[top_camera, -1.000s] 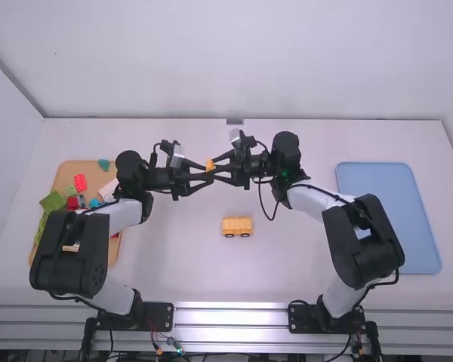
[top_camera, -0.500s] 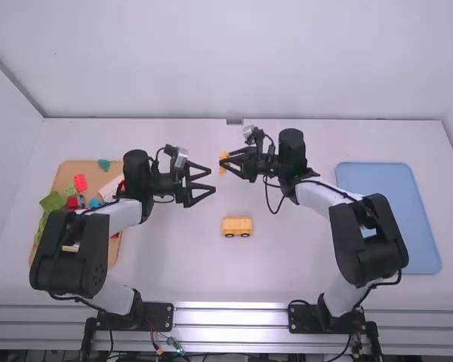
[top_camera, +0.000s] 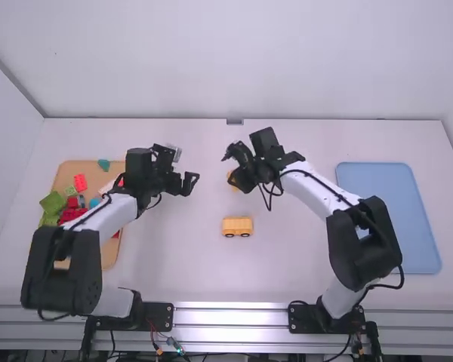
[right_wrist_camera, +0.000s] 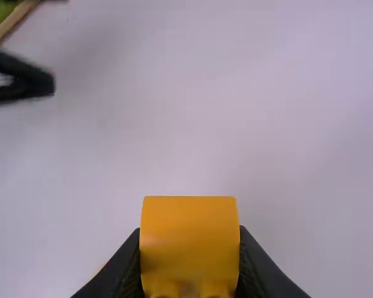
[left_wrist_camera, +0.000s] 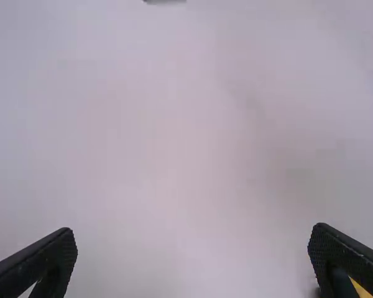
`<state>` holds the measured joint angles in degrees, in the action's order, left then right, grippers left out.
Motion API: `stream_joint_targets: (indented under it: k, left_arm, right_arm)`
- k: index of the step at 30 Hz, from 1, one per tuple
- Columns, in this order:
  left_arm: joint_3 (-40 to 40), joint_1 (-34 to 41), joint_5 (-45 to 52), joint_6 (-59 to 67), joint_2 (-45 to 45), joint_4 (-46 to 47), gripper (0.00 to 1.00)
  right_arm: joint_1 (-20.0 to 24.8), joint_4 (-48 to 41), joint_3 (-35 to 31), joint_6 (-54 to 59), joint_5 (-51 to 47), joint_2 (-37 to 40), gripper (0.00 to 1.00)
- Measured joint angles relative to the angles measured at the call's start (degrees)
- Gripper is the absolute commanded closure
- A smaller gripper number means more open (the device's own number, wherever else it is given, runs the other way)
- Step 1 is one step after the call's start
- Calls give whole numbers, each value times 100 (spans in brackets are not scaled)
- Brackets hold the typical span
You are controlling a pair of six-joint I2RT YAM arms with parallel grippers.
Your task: Assemble lego blocks to make yellow taxi
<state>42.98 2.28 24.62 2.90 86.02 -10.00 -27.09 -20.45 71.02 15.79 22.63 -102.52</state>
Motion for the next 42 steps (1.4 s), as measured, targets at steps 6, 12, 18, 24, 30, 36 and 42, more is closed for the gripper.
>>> stream_joint_targets:
  k: [6, 12, 18, 24, 30, 36, 42]
  left_arm:
    - [-713, -4, -1611, -116, -2133, -238, 1]
    - [-1904, -146, -2553, -208, -4360, -225, 1]
    - [-2586, -245, -3080, -310, -6092, 131, 1]
    - [-2627, -245, -3436, -313, -6736, 518, 1]
    - [-2627, -245, -3530, -332, -6658, 516, 1]
    - [-2627, -245, -3541, -452, -6402, 393, 1]
    - [-2627, -245, -3526, -463, -6314, 334, 1]
  right_arm:
    - [-820, -793, 337, 901, -348, -55, 93]
    - [-1360, -1513, 1080, 1628, -485, -811, 98]
    - [-1912, -2280, 1884, 2000, -1113, -1803, 100]
    - [-2367, -2516, 2138, 2319, -1493, -2306, 100]
    - [-2538, -2430, 2138, 2339, -1729, -2328, 100]
    - [-2551, -2164, 2138, 2341, -1768, -2404, 100]
    - [-2551, -2111, 2138, 2334, -1801, -2594, 95]
